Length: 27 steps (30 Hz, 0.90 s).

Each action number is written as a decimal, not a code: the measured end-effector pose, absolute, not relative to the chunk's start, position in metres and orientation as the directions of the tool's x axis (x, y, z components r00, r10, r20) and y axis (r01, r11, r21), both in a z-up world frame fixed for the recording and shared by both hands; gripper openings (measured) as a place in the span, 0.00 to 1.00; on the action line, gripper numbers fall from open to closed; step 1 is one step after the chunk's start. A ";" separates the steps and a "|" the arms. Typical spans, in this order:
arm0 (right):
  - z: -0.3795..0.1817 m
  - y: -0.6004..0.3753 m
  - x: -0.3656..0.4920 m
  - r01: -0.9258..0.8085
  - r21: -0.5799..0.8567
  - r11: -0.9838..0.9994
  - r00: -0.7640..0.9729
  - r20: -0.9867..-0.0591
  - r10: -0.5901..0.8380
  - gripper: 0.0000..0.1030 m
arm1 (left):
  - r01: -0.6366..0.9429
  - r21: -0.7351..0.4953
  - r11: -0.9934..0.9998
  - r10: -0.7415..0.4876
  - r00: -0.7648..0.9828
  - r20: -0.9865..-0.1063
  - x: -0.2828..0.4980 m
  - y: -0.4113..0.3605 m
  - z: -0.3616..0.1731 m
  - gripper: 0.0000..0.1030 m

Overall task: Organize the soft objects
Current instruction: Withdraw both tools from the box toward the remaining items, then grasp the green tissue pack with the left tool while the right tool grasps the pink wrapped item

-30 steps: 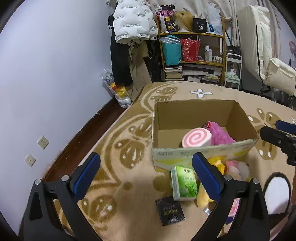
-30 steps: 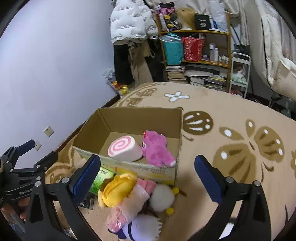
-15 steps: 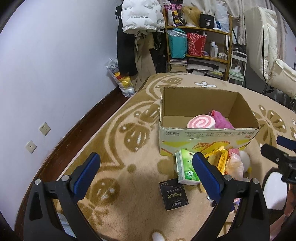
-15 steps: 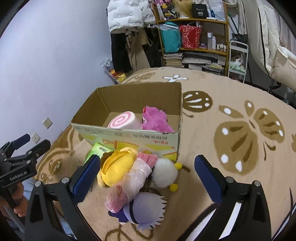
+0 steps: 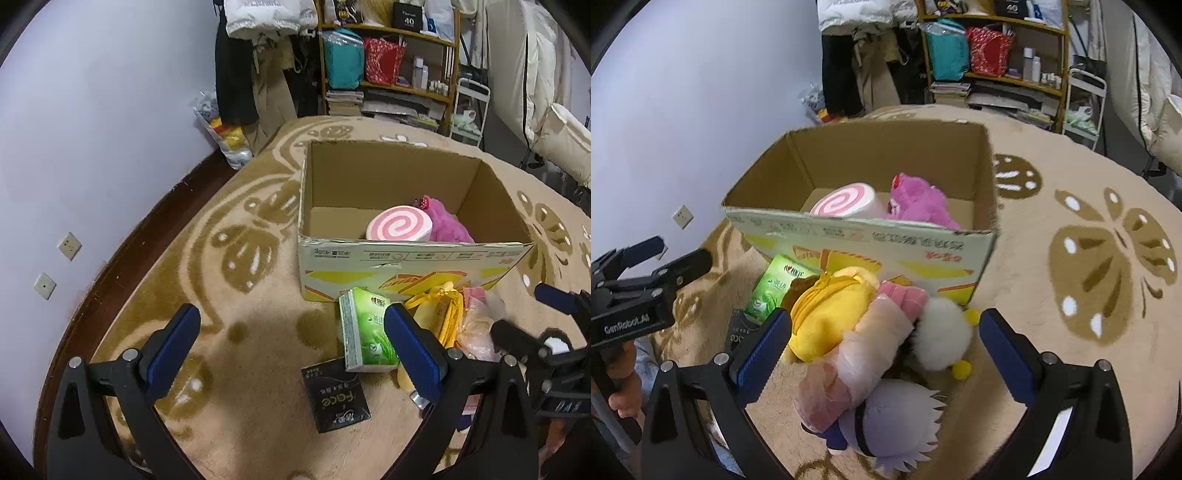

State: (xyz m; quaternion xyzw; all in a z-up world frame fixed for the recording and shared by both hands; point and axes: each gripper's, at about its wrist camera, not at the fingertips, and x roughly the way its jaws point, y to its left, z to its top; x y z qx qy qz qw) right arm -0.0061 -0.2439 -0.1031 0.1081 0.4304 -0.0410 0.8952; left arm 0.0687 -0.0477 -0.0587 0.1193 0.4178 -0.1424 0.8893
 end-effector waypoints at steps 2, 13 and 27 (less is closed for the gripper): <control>-0.109 -0.241 -0.003 0.152 0.158 0.976 0.614 -0.789 0.032 1.00 | 0.358 0.096 0.929 -0.152 0.603 -0.783 0.073 -0.051 -0.062 0.96; -0.131 -0.239 0.010 0.151 0.187 0.971 0.557 -0.827 0.073 1.00 | 0.382 0.117 0.917 -0.127 0.558 -0.820 0.089 -0.068 -0.086 0.96; -0.146 -0.244 0.025 0.152 0.245 0.958 0.521 -0.843 0.132 1.00 | 0.419 0.113 0.901 -0.111 0.476 -0.873 0.098 -0.082 -0.117 0.96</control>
